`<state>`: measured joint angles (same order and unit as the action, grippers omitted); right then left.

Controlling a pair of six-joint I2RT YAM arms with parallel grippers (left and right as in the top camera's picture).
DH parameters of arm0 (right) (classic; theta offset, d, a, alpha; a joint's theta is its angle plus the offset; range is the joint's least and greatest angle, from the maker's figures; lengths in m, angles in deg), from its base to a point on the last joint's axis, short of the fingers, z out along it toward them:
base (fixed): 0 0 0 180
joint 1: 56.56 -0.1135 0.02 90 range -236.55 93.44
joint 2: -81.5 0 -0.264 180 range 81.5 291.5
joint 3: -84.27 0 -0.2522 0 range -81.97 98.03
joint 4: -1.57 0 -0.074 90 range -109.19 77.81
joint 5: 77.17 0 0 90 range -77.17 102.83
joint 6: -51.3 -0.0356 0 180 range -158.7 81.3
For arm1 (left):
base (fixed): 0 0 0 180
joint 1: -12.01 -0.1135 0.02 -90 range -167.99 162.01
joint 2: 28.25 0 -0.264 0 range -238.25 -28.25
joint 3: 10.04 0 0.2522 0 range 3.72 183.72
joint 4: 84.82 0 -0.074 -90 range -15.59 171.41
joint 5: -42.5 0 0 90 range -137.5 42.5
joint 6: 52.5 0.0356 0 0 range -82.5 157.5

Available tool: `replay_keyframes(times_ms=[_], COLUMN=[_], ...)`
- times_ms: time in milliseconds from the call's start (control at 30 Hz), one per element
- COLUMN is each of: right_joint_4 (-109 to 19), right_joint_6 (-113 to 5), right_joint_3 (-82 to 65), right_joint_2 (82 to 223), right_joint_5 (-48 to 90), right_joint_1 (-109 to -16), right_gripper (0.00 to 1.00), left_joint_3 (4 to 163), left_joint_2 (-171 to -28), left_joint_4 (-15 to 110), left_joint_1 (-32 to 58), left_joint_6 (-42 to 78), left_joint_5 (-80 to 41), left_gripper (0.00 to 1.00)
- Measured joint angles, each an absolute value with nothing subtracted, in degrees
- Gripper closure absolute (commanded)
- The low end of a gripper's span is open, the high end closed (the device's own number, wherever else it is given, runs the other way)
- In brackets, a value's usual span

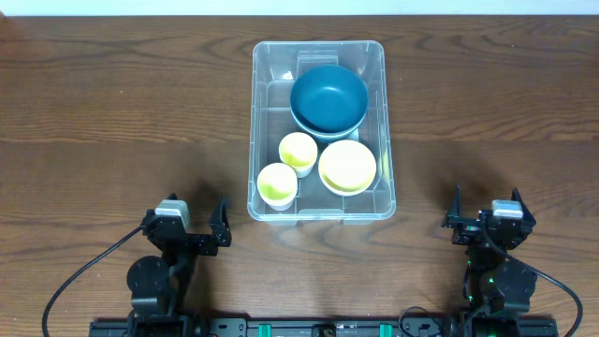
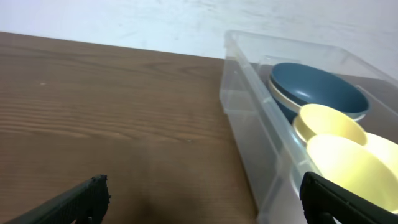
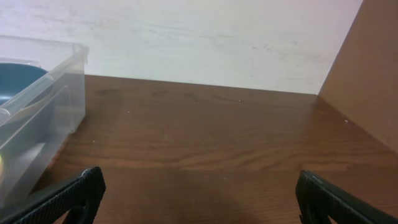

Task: Pack container

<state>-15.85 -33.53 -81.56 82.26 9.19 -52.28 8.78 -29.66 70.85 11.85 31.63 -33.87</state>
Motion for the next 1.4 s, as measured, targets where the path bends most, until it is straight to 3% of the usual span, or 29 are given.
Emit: replay_keyframes(times_ms=[367,1400], right_joint_4=[-15.9,-15.9], right_joint_6=[-33.5,-33.5], right_joint_3=[-81.6,-81.6], right_joint_2=[82.3,82.3], right_joint_5=[9.2,9.2], right_joint_1=[-52.3,-52.3], right_gripper=[0.01,0.01], left_joint_3=[8.8,8.8], left_joint_2=[-29.7,-29.7], left_joint_4=[70.5,70.5], left_joint_1=[17.7,17.8], left_joint_6=[31.3,31.3], left_joint_5=[-33.7,-33.7], left_gripper=[0.02,0.02])
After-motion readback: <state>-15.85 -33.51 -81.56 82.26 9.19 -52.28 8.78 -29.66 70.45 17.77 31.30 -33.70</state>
